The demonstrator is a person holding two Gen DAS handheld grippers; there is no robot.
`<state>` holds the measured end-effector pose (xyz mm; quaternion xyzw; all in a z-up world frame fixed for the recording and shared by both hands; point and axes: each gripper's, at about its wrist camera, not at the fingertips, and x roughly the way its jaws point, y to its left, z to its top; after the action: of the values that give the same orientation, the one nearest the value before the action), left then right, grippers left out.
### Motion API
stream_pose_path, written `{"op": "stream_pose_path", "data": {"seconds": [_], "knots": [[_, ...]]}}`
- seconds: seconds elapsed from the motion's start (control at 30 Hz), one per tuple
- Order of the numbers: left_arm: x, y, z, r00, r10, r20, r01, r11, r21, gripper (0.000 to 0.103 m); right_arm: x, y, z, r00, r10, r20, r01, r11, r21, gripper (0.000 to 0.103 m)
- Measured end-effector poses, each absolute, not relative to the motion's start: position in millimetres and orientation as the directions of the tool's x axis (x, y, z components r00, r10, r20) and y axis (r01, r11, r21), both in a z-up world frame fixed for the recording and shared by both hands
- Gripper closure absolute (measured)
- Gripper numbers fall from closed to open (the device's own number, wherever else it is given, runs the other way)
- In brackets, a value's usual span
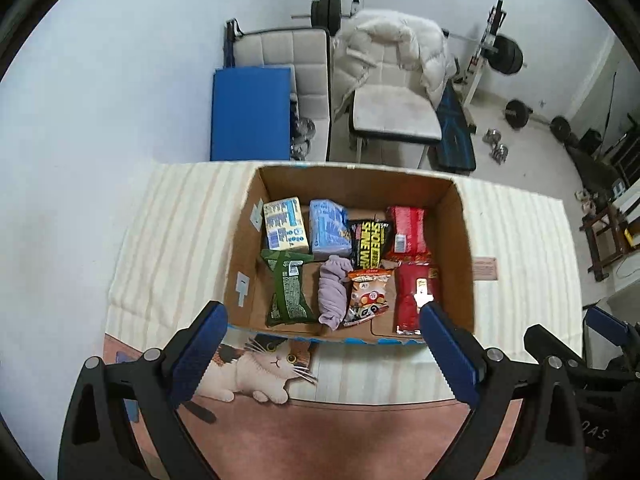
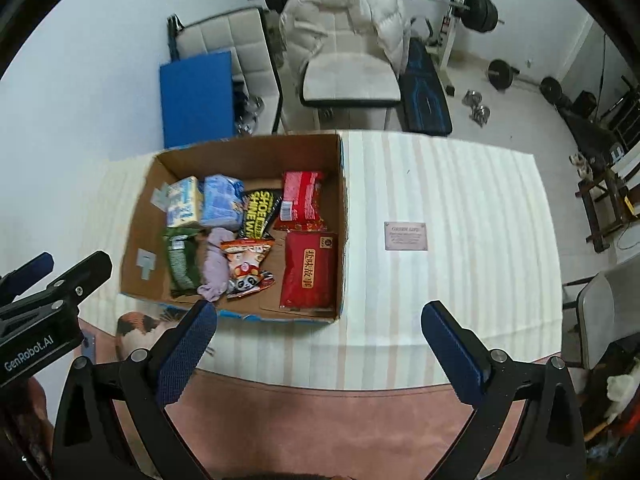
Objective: Organize soft objects
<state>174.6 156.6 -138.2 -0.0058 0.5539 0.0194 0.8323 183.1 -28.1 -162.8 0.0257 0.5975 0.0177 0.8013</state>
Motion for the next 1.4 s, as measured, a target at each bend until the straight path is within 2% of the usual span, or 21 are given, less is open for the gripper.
{"op": "stream_pose_path", "data": {"seconds": [0.37, 0.67, 1.4], "knots": [[123, 154, -80, 0.463, -0.004, -0.886, -0.024, 1.000, -0.017, 0.005, 124, -34, -74, 0.417, 0.086, -0.905, -0.019, 0.996, 0.086, 0.000], [95, 152, -47, 0.513, -0.022, -0.858, -0.006, 1.000, -0.030, 0.005, 87, -30, -25, 0.487, 0.099, -0.868, -0.046, 0.995, 0.087, 0.000], [71, 152, -37, 0.557, 0.012, -0.830, -0.031, 0.999, -0.006, 0.005, 54, -30, -5, 0.528, 0.059, -0.847, -0.035, 0.998, 0.048, 0.000]]}}
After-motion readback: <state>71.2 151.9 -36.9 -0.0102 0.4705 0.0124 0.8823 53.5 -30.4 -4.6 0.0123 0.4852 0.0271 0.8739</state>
